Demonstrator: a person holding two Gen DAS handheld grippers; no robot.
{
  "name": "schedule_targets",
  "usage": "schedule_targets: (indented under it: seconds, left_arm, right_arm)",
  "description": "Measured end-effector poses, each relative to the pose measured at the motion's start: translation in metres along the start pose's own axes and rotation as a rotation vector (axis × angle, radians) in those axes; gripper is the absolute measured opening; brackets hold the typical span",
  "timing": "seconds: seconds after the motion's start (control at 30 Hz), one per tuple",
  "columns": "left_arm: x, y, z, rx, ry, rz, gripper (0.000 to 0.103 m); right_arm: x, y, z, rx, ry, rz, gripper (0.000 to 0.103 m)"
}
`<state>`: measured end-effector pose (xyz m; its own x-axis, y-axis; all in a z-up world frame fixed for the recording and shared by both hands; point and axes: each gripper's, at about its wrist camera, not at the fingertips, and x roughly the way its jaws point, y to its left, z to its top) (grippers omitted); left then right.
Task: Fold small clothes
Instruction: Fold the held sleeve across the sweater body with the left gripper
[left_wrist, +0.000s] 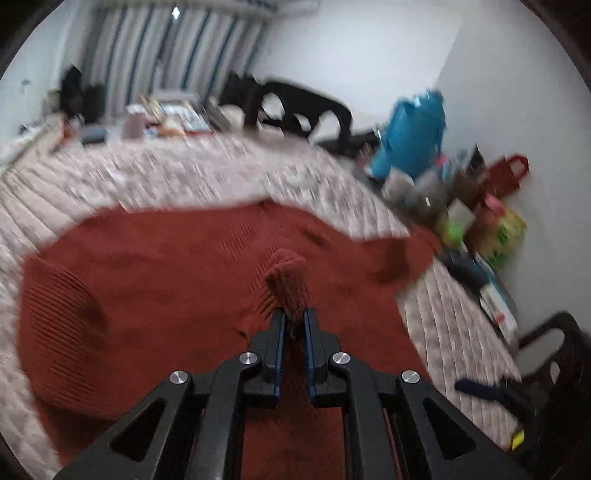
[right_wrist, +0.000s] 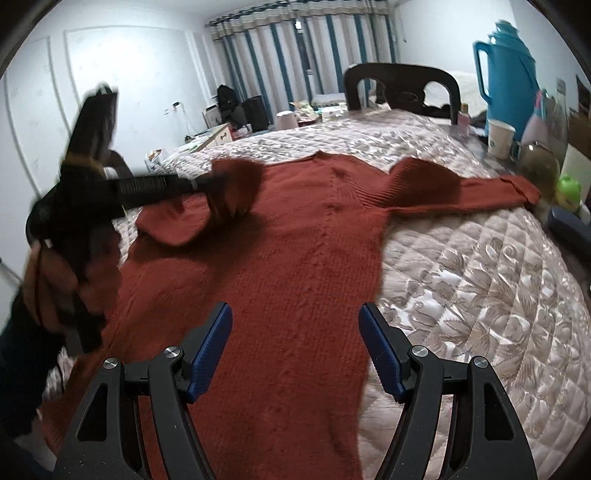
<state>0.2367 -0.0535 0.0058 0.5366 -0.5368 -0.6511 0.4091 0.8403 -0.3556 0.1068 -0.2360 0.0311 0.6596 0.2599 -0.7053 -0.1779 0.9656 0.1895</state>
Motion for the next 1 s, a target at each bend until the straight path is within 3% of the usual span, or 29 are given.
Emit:
schedule_targets:
  seconds: [0.07, 0.2, 0.23, 0.37, 0.47, 0.6, 0.67, 0.73, 0.9, 1.0]
  left_arm:
    - [-0.005, 0.001, -0.004, -0.001, 0.009, -0.023, 0.016]
    - [-0.052, 0.006, -0.001, 0.003, -0.102, -0.032, 0.055]
    - [-0.06, 0.012, -0.002, -0.009, -0.124, -0.029, 0.056]
    - [-0.084, 0.034, -0.005, -0.056, -0.19, 0.053, 0.057]
    - [-0.094, 0.056, -0.01, -0.09, -0.192, 0.145, 0.057]
    - [-0.105, 0.085, -0.019, -0.146, -0.195, 0.242, 0.057]
    - [-0.11, 0.096, -0.021, -0.167, -0.198, 0.274, 0.057]
    - [-0.113, 0.104, -0.022, -0.189, -0.207, 0.292, 0.057]
    - [-0.116, 0.105, -0.012, -0.185, -0.239, 0.291, 0.057]
    - [-0.106, 0.099, -0.004, -0.164, -0.242, 0.274, 0.057]
  right_arm:
    - [0.004, -0.003, 0.003, 0.017, 0.011, 0.009, 0.071]
    - [0.012, -0.006, 0.015, 0.058, 0.029, 0.084, 0.071]
    - [0.017, -0.007, 0.02, 0.076, 0.035, 0.117, 0.071]
    - [0.037, -0.007, 0.043, 0.132, 0.042, 0.245, 0.071]
    - [0.071, -0.009, 0.058, 0.161, 0.106, 0.261, 0.065]
    - [0.118, -0.014, 0.069, 0.207, 0.215, 0.285, 0.045]
    - [0.126, -0.012, 0.074, 0.202, 0.215, 0.276, 0.033]
    - [0.128, -0.01, 0.08, 0.198, 0.22, 0.285, 0.013]
    - [0.108, -0.02, 0.114, 0.176, 0.084, 0.329, 0.011]
    - [0.103, -0.03, 0.124, 0.147, 0.009, 0.295, 0.011]
